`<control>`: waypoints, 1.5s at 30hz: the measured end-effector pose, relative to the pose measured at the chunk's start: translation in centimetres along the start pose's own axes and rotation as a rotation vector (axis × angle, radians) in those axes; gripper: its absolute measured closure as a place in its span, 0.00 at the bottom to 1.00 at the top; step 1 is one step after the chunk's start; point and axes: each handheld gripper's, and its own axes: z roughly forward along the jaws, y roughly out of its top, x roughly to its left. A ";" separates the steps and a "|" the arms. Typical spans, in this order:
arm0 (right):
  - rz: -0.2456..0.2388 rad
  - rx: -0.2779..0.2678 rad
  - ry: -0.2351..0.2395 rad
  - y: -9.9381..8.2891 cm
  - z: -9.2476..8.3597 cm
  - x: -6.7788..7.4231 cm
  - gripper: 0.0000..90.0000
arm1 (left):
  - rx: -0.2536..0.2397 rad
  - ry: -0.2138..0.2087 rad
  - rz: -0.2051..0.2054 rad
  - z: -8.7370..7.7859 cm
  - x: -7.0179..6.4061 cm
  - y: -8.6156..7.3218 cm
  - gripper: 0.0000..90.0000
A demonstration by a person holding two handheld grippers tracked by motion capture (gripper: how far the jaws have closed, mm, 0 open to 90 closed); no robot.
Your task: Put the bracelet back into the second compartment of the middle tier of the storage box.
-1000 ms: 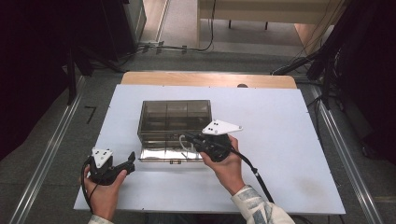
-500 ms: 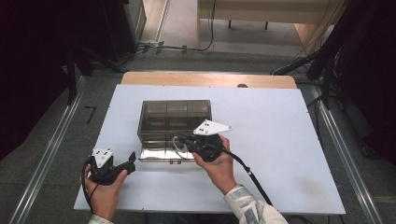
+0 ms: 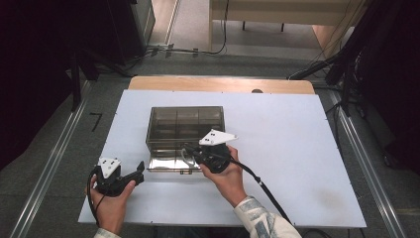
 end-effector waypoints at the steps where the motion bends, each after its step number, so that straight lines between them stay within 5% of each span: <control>1: -0.002 0.009 -0.006 -0.1 0.1 0.0 0.94 | -0.001 0.000 0.001 0.0 0.0 0.0 0.13; 11: -0.056 0.083 -0.063 -1.0 1.0 0.2 0.92 | 0.001 0.000 0.004 0.0 0.0 0.0 0.13; 20: -0.063 0.077 -0.050 -1.3 0.7 0.3 0.78 | 0.001 0.000 0.003 0.0 0.0 0.0 0.13; 32: -0.034 0.044 -0.037 -2.0 -2.1 -0.9 0.70 | 0.000 0.002 0.006 0.0 0.0 0.0 0.13; 45: 0.006 0.025 -0.106 -3.5 -5.6 -3.4 0.55 | 0.006 0.002 0.005 0.1 -0.1 -0.2 0.13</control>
